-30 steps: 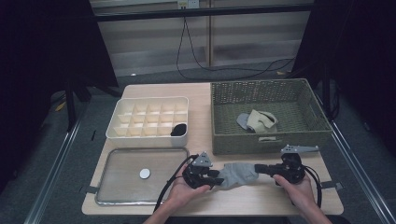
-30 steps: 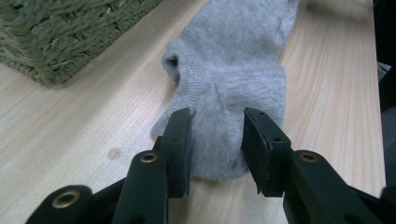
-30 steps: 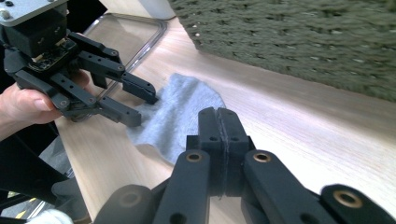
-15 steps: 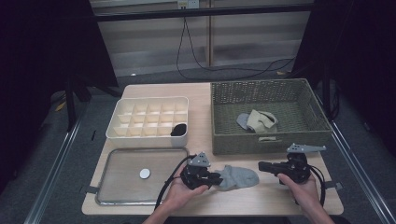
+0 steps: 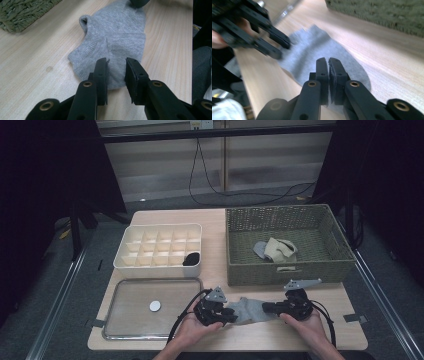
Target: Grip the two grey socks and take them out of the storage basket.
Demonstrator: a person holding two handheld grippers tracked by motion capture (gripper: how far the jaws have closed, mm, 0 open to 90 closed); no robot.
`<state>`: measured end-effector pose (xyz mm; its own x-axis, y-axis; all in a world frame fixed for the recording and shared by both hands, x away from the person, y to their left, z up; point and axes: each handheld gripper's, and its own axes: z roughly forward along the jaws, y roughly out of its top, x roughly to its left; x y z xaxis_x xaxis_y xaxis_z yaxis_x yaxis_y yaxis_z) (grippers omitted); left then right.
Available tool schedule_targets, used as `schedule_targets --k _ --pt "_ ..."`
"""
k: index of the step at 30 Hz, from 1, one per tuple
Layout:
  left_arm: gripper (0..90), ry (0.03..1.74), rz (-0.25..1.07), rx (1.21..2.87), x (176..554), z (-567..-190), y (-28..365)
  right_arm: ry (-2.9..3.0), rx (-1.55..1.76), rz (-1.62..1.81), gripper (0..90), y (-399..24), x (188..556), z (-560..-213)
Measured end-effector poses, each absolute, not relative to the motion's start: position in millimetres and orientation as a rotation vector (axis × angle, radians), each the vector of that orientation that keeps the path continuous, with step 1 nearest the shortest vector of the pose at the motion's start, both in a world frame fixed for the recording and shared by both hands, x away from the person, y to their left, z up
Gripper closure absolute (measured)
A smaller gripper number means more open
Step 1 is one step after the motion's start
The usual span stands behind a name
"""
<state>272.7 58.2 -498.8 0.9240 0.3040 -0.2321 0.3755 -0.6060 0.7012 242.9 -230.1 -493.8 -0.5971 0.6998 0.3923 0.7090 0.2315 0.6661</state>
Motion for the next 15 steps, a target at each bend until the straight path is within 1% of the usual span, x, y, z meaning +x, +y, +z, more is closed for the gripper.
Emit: schedule_targets --k 3,7,11,13,15 --pt "71.5 0.472 -0.086 2.279 272.1 -498.0 61.5 -2.459 -1.437 -1.274 87.0 -229.5 246.2 -500.3" --pt "71.4 0.487 -0.083 2.283 271.6 -497.4 67.5 -2.46 -1.453 -1.256 89.8 -231.0 248.6 -503.6" --pt "71.1 0.475 -0.082 2.276 268.8 -498.2 69.7 -2.418 -1.471 -1.259 90.0 -235.6 252.8 -505.6" --pt "70.7 0.463 -0.114 2.273 266.6 -498.1 68.3 -2.437 -1.493 -1.254 90.0 -237.4 253.7 -504.5" --pt "70.7 0.434 -0.087 2.3 264.1 -496.9 66.8 -2.452 -1.491 -1.249 89.8 -238.5 254.3 -503.8"
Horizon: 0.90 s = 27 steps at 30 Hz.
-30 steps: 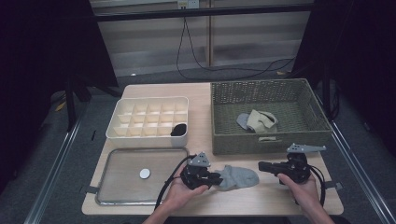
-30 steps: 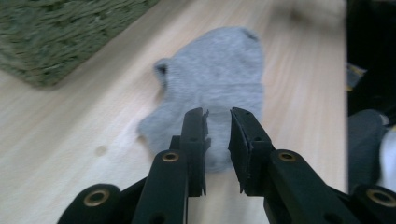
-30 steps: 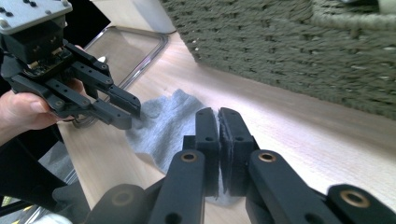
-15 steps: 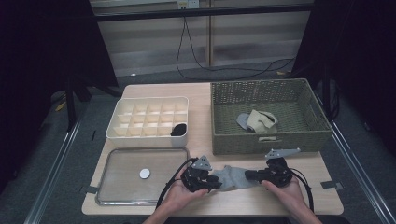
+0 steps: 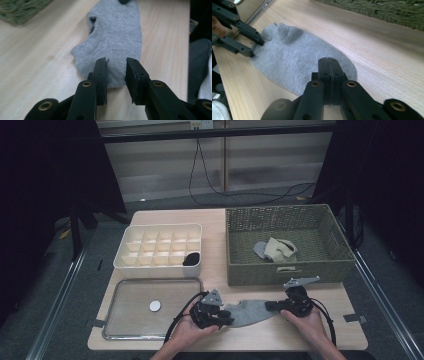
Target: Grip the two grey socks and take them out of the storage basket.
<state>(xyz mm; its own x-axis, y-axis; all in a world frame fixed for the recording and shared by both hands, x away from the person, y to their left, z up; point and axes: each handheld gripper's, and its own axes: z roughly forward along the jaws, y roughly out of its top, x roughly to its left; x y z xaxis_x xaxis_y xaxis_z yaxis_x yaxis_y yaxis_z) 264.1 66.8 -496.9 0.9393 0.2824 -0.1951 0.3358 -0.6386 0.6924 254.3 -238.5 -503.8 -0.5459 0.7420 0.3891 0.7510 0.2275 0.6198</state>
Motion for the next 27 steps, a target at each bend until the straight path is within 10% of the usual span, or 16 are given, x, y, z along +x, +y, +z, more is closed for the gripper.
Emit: schedule_targets --k 10,27 --pt "67.2 0.49 -0.106 2.203 266.6 -487.9 73.7 -2.445 -1.473 -1.333 69.8 -234.8 244.1 -491.8" --pt "50.2 0.624 -0.045 2.133 265.5 -476.7 129.2 -2.493 -1.256 -1.345 66.7 -184.3 246.1 -473.2"
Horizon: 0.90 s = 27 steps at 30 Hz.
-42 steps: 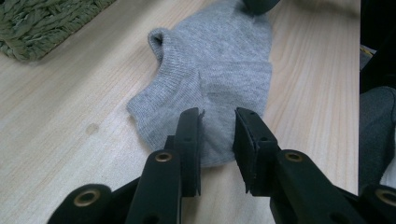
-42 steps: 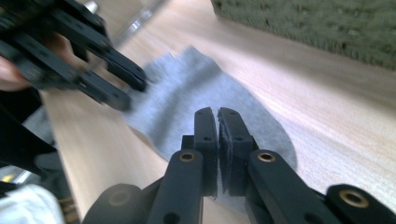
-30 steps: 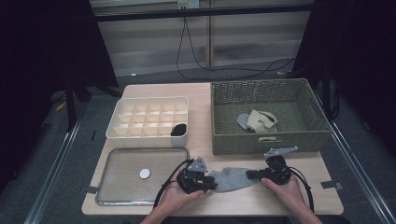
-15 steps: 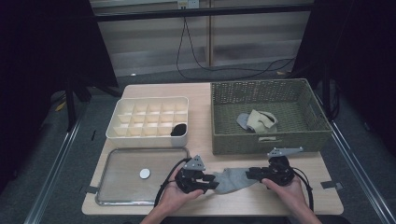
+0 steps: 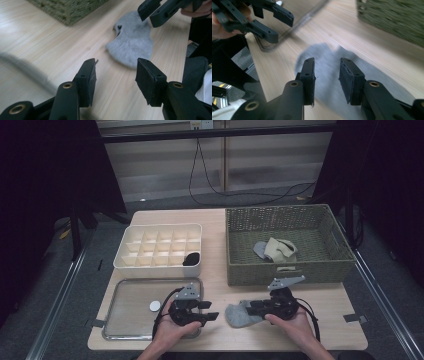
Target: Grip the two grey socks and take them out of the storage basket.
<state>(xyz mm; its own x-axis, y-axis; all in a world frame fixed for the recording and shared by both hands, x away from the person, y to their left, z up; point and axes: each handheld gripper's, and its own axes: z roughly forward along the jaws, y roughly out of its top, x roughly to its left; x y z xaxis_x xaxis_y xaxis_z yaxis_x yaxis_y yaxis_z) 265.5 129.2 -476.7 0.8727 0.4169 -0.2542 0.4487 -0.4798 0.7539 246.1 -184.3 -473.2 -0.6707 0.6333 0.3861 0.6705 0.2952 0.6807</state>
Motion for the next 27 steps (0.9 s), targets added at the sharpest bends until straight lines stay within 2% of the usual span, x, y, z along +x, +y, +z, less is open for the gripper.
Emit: schedule_targets --k 5,13,17,27 --pt "49.3 0.69 -0.013 2.092 258.8 -476.7 148.7 -2.537 -1.159 -1.286 69.7 -152.9 251.7 -475.1" --pt "48.5 0.714 -0.02 2.078 258.0 -478.7 156.3 -2.564 -1.108 -1.258 76.1 -131.9 260.7 -477.8" --pt "51.5 0.685 -0.021 2.077 257.2 -478.1 154.3 -2.557 -1.086 -1.244 75.7 -125.6 259.2 -486.1" --pt "49.6 0.679 -0.024 2.08 258.6 -478.4 154.8 -2.573 -1.074 -1.213 72.3 -118.4 254.4 -493.7"
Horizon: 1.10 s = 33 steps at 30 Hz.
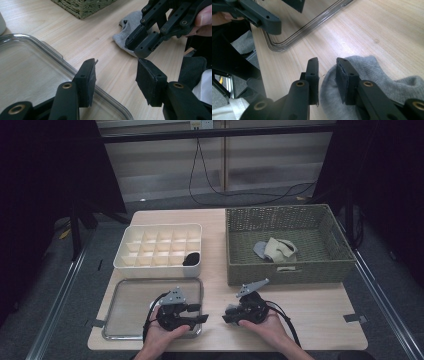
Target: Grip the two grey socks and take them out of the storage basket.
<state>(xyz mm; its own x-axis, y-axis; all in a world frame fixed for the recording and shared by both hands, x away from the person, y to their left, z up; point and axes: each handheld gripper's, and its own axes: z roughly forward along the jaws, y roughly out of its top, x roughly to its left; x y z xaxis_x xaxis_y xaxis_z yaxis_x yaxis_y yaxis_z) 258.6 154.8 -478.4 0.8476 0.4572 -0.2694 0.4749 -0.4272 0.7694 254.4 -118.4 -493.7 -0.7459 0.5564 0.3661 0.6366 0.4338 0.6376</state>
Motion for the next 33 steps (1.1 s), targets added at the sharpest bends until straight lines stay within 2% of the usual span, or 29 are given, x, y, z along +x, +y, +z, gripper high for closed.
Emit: schedule_targets --k 2,7,9,16,20,33 --pt "49.3 0.686 -0.024 2.078 260.1 -478.4 156.3 -2.601 -1.068 -1.188 71.2 -117.1 254.0 -495.9" --pt "49.0 0.687 -0.024 2.078 261.8 -477.9 158.1 -2.662 -1.079 -1.174 85.0 -114.0 250.1 -497.6" --pt "49.0 0.687 -0.026 2.073 261.6 -477.8 157.6 -2.626 -1.116 -1.189 87.8 -114.7 250.8 -499.4" --pt "51.2 0.679 -0.023 2.082 259.8 -476.8 155.4 -2.562 -1.111 -1.244 89.9 -119.8 253.1 -496.9" --pt "52.7 0.683 -0.02 2.083 260.4 -476.6 157.6 -2.481 -1.13 -1.357 90.0 -132.1 256.4 -483.3" --pt "50.1 0.659 -0.031 2.108 258.6 -479.2 150.1 -2.407 -1.16 -1.532 90.0 -154.0 261.7 -456.0"
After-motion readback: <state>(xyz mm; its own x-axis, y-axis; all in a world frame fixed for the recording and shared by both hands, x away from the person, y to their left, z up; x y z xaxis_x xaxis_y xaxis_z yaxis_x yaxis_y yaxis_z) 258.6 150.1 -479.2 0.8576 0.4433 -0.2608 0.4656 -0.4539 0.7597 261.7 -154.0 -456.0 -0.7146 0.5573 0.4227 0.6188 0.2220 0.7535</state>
